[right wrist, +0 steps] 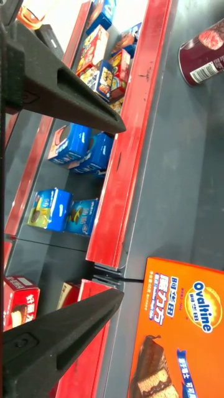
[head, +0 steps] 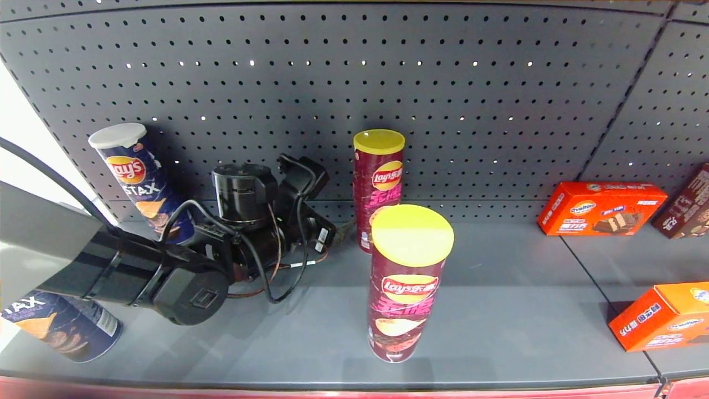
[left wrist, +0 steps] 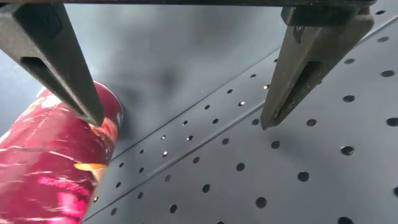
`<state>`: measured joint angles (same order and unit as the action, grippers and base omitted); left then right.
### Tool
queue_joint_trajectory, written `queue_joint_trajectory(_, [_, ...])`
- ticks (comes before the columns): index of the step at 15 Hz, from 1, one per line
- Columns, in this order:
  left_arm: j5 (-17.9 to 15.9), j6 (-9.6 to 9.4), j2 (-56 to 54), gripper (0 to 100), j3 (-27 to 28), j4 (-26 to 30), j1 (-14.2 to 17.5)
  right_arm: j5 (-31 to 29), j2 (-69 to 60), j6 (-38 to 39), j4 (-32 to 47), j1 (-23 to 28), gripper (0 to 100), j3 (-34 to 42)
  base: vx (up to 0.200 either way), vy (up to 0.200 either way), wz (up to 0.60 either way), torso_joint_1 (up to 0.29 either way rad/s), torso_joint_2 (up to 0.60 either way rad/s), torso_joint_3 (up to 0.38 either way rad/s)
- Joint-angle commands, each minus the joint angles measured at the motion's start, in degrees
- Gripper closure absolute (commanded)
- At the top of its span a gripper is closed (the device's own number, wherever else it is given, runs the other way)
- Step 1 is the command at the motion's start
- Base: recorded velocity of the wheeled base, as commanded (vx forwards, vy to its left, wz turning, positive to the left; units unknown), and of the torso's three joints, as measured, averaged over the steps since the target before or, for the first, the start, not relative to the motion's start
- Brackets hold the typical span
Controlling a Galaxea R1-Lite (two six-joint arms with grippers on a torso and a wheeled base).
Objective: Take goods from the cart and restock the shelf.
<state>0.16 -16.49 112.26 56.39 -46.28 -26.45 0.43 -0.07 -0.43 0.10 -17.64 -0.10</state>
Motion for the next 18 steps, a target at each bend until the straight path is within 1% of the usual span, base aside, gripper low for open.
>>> queue_joint_trajectory(1, [0.0, 0.06, 0.5, 0, 0.2, 0.0, 0.0, 0.0, 0.1, 0.0, 0.0, 0.0, 0, 0.0, 0.0, 0.0, 0.0, 0.0, 0.0, 0.0])
queue_joint_trajectory(3, [0.1, -0.03, 0.2, 0, -0.7, 0.0, -0.1, 0.0, 0.1, 0.0, 0.0, 0.0, 0, 0.0, 0.0, 0.0, 0.0, 0.0, 0.0, 0.0])
queue_joint_trajectory(8, [0.2, 0.23, -6.1, 0, -7.2, 0.0, 0.3, 0.0, 0.1, 0.0, 0.0, 0.0, 0, 0.0, 0.0, 0.0, 0.0, 0.0, 0.0, 0.0])
queue_joint_trajectory(11, [0.6, 0.41, -13.6, 0, -13.6, 0.0, -0.1, 0.0, 0.1, 0.0, 0.0, 0.0, 0, 0.0, 0.0, 0.0, 0.0, 0.0, 0.0, 0.0])
queue_joint_trajectory(12, [0.7, 0.5, -17.3, 0, -16.4, 0.0, -0.6, 0.0, 0.1, 0.0, 0.0, 0.0, 0, 0.0, 0.0, 0.0, 0.0, 0.0, 0.0, 0.0])
queue_joint_trajectory(13, [0.7, 0.41, -19.1, 0, -17.8, 0.1, -1.1, 0.0, 0.1, 0.0, 0.0, 0.0, 0, 0.0, 0.0, 0.0, 0.0, 0.0, 0.0, 0.0])
queue_joint_trajectory(14, [0.7, 0.41, -23.7, 0, -21.5, 0.1, -1.9, 0.0, 0.1, 0.0, 0.0, 0.0, 0, 0.0, 0.0, 0.0, 0.0, 0.0, 0.0, 0.0])
queue_joint_trajectory(15, [0.7, 0.67, -27.2, 0, -24.2, 0.0, -3.3, 0.0, 0.1, 0.0, 0.0, 0.0, 0, 0.0, 0.0, 0.0, 0.0, 0.0, 0.0, 0.0])
queue_joint_trajectory(16, [1.6, 0.85, -31.9, 0, -28.3, -0.7, -5.7, 0.0, 0.1, 0.0, 0.0, 0.0, 0, 0.0, 0.0, 0.0, 0.0, 0.0, 0.0, 0.0])
queue_joint_trajectory(18, [2.2, 1.64, -38.6, 0, -34.5, -4.2, -8.1, 0.0, 0.1, 0.0, 0.0, 0.0, 0, 0.0, 0.0, 0.0, 0.0, 0.0, 0.0, 0.0])
